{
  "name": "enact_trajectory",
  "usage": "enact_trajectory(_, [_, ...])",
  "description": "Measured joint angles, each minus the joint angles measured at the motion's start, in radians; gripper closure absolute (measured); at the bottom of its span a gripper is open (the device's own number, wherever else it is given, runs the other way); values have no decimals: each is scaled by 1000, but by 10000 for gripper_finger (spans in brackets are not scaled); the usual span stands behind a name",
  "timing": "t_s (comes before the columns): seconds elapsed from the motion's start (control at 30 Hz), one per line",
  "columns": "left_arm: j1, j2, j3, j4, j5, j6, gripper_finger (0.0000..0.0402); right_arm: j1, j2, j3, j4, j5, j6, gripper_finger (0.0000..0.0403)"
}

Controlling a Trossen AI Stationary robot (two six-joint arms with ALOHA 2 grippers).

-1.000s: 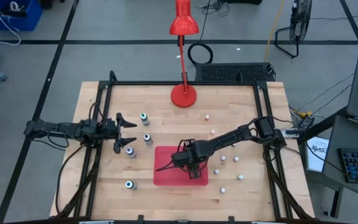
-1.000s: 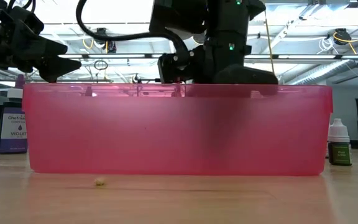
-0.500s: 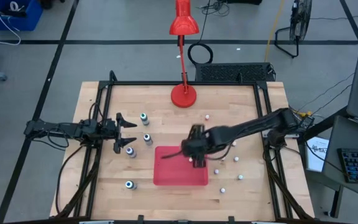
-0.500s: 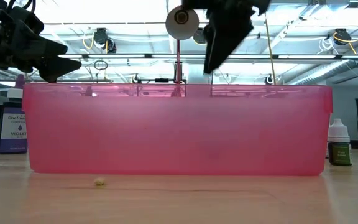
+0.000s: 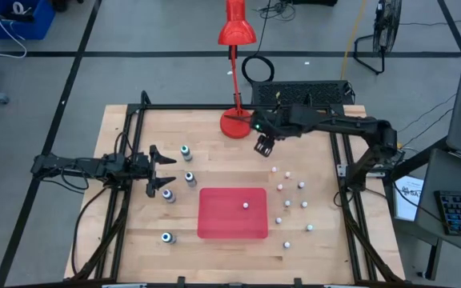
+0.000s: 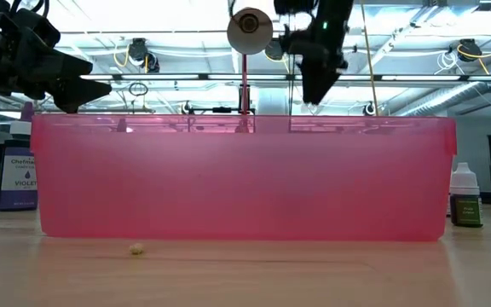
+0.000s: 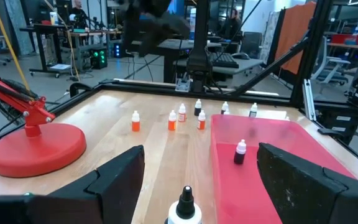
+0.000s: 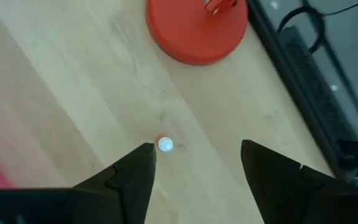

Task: Pick & Place food coloring
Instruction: Put the small yellow food coloring bottle into the pink container

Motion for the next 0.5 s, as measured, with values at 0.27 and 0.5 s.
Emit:
enact_trajectory(0.27, [0,0,0,0,0,0,96,-66,20,-193,197,-135,-73,171])
enact_trajectory(0.5, [0,0,0,0,0,0,96,-86,20,-334,342,-157,-74,170])
